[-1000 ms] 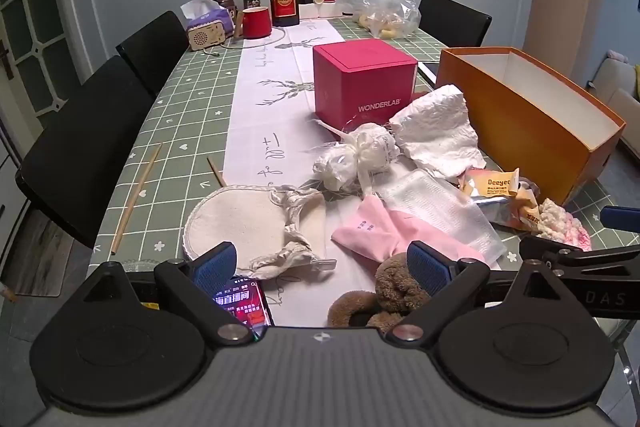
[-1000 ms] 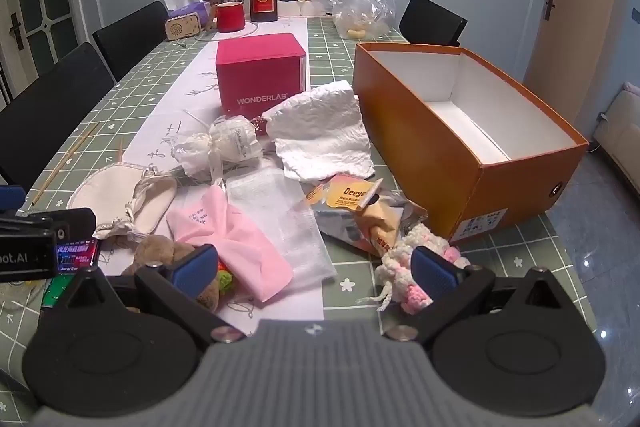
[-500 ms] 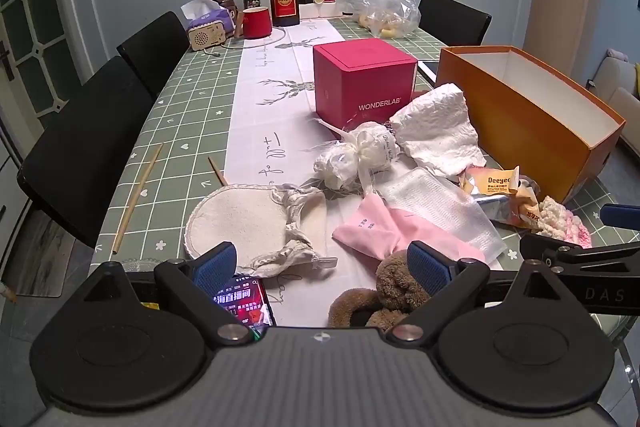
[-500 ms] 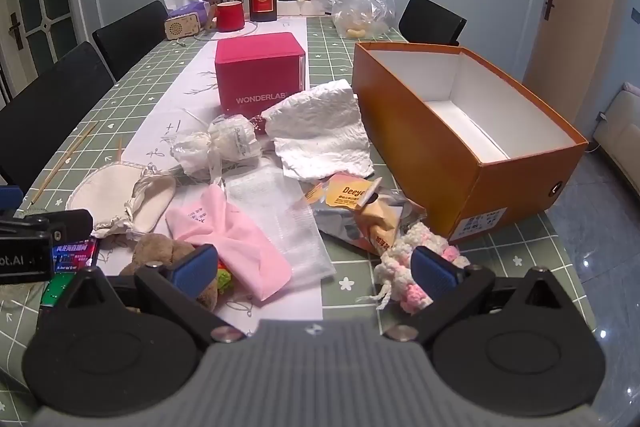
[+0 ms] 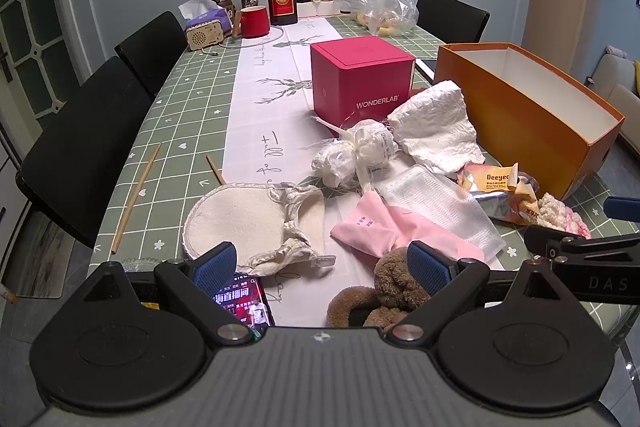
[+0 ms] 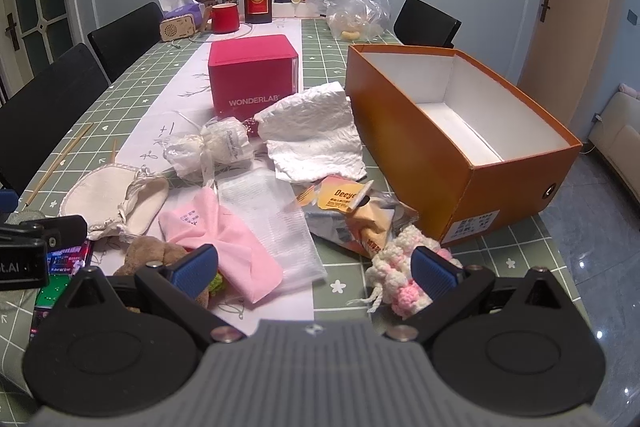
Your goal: Organize soft objects
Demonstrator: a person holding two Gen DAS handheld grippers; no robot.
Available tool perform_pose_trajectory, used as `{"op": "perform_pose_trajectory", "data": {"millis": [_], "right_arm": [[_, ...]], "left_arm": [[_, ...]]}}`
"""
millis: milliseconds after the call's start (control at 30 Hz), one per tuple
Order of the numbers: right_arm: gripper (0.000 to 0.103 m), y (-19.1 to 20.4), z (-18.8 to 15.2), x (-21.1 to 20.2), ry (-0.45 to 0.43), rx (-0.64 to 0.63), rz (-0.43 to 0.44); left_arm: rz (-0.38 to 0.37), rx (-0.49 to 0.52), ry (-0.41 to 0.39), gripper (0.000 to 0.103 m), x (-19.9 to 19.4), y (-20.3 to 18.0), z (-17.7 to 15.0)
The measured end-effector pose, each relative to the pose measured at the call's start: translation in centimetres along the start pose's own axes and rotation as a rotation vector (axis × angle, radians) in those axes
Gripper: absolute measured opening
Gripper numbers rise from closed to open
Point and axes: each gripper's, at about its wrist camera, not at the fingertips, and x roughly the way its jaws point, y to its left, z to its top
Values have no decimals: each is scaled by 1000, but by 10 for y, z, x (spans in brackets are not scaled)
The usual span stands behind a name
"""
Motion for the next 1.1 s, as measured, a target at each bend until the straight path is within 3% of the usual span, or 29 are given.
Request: {"op": "perform_pose_trajectory", "data": {"millis": [1100], "right_arm": [[100,-4,2,0,-6,-3,-12]], "left_arm": [[-5,5,-6,103,-1,-4,-2]]}}
